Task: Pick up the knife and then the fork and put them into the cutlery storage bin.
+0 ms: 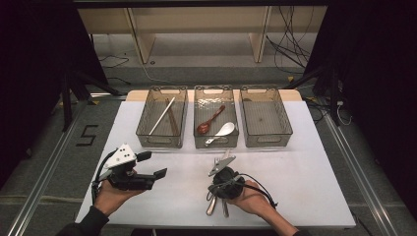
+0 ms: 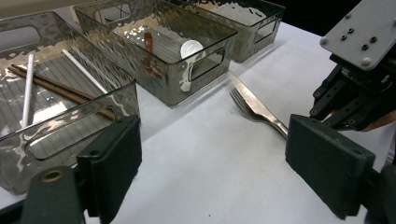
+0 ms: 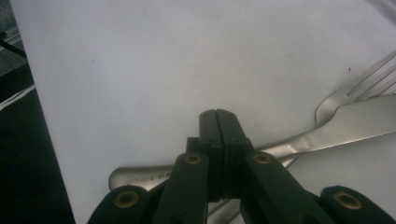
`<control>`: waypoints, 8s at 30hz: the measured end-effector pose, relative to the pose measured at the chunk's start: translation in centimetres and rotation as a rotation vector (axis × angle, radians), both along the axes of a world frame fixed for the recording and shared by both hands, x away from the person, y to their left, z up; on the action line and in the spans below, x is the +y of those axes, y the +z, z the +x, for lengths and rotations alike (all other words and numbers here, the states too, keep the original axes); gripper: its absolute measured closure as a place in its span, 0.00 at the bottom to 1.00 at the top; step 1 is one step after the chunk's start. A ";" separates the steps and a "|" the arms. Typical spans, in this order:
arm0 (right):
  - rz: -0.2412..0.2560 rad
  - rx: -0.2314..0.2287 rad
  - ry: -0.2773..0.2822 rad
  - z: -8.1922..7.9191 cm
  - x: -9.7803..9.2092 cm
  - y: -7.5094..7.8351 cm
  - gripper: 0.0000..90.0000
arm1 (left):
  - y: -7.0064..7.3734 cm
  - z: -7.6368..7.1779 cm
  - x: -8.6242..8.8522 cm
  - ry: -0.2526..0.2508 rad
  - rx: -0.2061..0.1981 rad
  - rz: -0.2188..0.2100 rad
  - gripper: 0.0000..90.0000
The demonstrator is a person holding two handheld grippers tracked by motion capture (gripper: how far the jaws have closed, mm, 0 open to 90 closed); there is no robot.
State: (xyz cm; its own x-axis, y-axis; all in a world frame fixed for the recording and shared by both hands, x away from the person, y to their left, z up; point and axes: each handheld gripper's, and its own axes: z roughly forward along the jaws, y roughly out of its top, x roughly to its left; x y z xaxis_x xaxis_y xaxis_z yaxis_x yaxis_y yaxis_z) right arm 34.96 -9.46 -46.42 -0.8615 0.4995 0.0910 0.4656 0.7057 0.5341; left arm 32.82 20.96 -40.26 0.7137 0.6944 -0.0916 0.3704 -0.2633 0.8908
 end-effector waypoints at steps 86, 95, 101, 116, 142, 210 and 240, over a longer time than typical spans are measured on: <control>-0.286 0.131 -0.034 1.4 -8.0 1.3 1.00 | -0.1 -0.1 -0.1 -0.008 0.005 0.007 0.20; -0.224 0.064 -0.156 2.5 -9.2 2.8 0.67 | -0.1 -0.1 -0.2 -0.009 0.005 0.007 0.20; -0.265 0.059 -0.201 3.2 -8.9 2.3 0.52 | -0.1 0.0 0.0 -0.006 0.008 -0.004 0.20; -0.339 0.097 -0.164 4.4 -7.9 0.9 0.61 | -0.1 0.0 0.0 -0.004 0.005 -0.014 0.20; -0.393 0.150 -0.119 5.0 -7.0 0.9 0.89 | -0.1 0.0 -0.1 -0.010 0.006 -0.007 0.20; 0.166 -0.019 -0.462 10.4 -15.4 9.1 0.90 | 0.2 0.1 0.7 0.032 -0.011 -0.056 0.19; 0.130 -0.064 -0.679 17.2 -16.2 11.1 0.89 | 0.1 0.1 0.8 0.027 -0.009 -0.064 0.19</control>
